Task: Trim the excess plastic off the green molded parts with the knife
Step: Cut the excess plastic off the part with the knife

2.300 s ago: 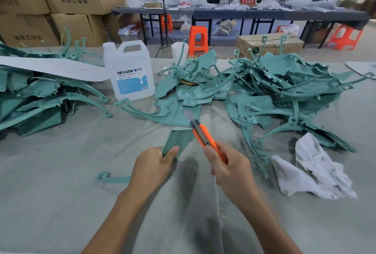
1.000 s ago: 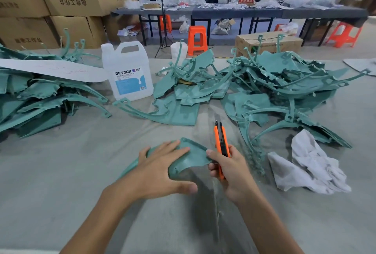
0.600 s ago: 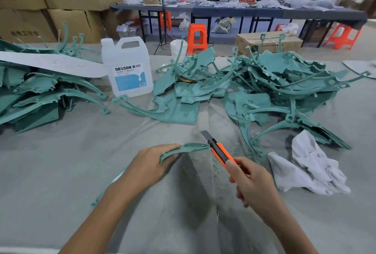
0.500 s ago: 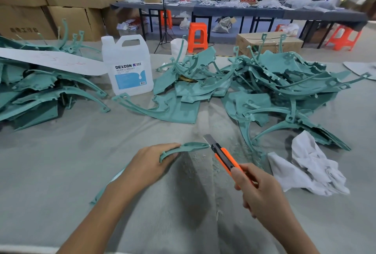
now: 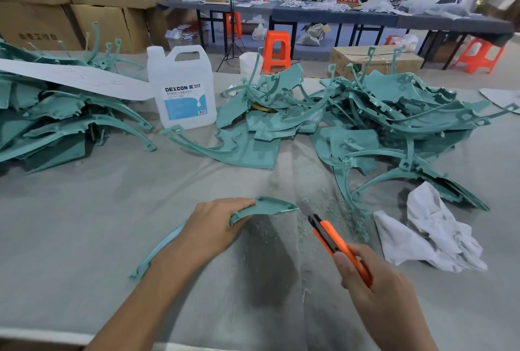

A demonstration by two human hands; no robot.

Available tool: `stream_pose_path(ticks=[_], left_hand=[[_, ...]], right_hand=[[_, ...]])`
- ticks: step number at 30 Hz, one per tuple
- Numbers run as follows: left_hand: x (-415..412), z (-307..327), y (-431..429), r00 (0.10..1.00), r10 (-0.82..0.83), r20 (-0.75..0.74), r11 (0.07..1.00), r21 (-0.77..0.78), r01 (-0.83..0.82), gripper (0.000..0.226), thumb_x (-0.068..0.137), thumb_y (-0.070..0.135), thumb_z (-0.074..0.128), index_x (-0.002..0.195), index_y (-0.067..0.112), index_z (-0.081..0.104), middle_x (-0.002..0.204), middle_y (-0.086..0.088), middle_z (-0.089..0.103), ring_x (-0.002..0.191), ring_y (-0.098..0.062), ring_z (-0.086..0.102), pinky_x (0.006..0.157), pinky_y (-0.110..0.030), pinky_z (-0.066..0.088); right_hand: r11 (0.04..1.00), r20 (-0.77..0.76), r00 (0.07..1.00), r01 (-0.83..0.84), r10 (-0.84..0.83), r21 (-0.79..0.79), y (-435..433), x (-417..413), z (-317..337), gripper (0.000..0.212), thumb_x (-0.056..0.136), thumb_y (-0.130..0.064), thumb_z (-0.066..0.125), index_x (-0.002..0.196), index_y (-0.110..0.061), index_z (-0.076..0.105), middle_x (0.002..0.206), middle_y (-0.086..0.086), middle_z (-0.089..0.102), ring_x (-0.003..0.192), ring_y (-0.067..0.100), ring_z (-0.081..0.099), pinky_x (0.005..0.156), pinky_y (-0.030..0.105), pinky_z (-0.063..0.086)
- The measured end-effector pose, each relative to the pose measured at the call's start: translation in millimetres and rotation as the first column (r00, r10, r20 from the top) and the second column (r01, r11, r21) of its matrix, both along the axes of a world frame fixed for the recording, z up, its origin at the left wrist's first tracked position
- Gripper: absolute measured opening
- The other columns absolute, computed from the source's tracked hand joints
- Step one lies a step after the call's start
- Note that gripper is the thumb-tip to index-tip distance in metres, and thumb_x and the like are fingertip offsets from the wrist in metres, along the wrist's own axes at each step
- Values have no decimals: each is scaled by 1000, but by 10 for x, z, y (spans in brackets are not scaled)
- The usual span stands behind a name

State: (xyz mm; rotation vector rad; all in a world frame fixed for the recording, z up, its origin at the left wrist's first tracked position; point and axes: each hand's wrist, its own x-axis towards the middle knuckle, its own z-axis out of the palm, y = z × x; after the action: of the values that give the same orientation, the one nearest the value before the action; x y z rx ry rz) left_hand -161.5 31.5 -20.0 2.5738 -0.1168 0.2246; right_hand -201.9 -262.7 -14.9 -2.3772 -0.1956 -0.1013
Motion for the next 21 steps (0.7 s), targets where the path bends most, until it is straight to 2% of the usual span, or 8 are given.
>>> stream_pose_path(ticks=[3, 6, 8, 11, 14, 16, 19, 21], left_hand=[[-16, -17, 1, 1000, 3, -7, 1000, 4, -3, 37, 94, 29, 69, 130, 32, 67, 129, 17, 67, 121, -9, 61, 100, -32, 49], [-31, -41, 2, 1000, 12, -5, 999, -33, -12, 33, 95, 30, 68, 128, 34, 68, 128, 16, 68, 121, -10, 62, 100, -35, 50], [-24, -41, -11, 1000, 28, -10, 996, -84, -29, 30, 96, 27, 66, 123, 39, 67, 122, 16, 70, 115, -14, 64, 95, -37, 52], [22, -21, -50, 994, 72, -81, 995, -59, -77, 35, 93, 19, 59, 122, 37, 65, 120, 9, 71, 112, -22, 64, 94, -43, 51], [32, 40, -119, 981, 100, -168, 994, -30, -106, 36, 79, 30, 42, 108, 33, 63, 106, 7, 72, 103, -26, 63, 90, -44, 52], [43, 64, -161, 969, 133, -208, 988, -46, -145, 39, 78, 27, 40, 111, 33, 60, 108, 4, 72, 105, -27, 62, 93, -41, 52], [70, 76, -181, 952, 170, -253, 983, -29, -183, 45, 85, 13, 42, 119, 30, 65, 120, -4, 70, 116, -32, 61, 97, -39, 50], [68, 89, -177, 956, 160, -246, 984, -38, -175, 47, 83, 10, 42, 119, 30, 66, 116, -3, 72, 113, -30, 62, 93, -38, 51]], right_hand=[[998, 12, 999, -41, 41, 44, 124, -76, -18, 22, 85, -65, 47, 91, -49, 61, 67, -10, 67, 61, 7, 63, 61, 24, 50], [999, -42, 999, 19, -20, -30, 99, 57, -66, 12, 97, -48, 52, 95, -38, 60, 70, -4, 68, 69, 16, 64, 68, 35, 49], [998, -29, 997, 66, -66, -14, 78, 66, -77, 10, 98, -44, 54, 97, -35, 60, 70, -5, 67, 70, 16, 63, 67, 35, 48], [999, 22, 999, 27, -28, 45, 260, -121, -6, 18, 87, -63, 46, 96, -50, 55, 77, -19, 66, 70, 7, 62, 61, 18, 46], [991, 7, 997, -83, 82, 106, 516, -253, 28, 33, 77, -76, 34, 109, -73, 41, 86, -36, 60, 83, -8, 58, 71, 7, 44], [983, -7, 992, -126, 128, 131, 630, -257, 13, 41, 76, -77, 30, 117, -75, 33, 86, -41, 58, 79, -13, 58, 70, 6, 44], [979, 17, 988, -153, 152, 138, 708, -233, -42, 49, 78, -75, 28, 126, -66, 30, 71, -26, 61, 83, 1, 59, 68, 9, 43], [983, 14, 990, -144, 143, 116, 714, -193, -76, 55, 79, -75, 27, 129, -58, 41, 64, -13, 57, 77, 11, 61, 64, 14, 43]])
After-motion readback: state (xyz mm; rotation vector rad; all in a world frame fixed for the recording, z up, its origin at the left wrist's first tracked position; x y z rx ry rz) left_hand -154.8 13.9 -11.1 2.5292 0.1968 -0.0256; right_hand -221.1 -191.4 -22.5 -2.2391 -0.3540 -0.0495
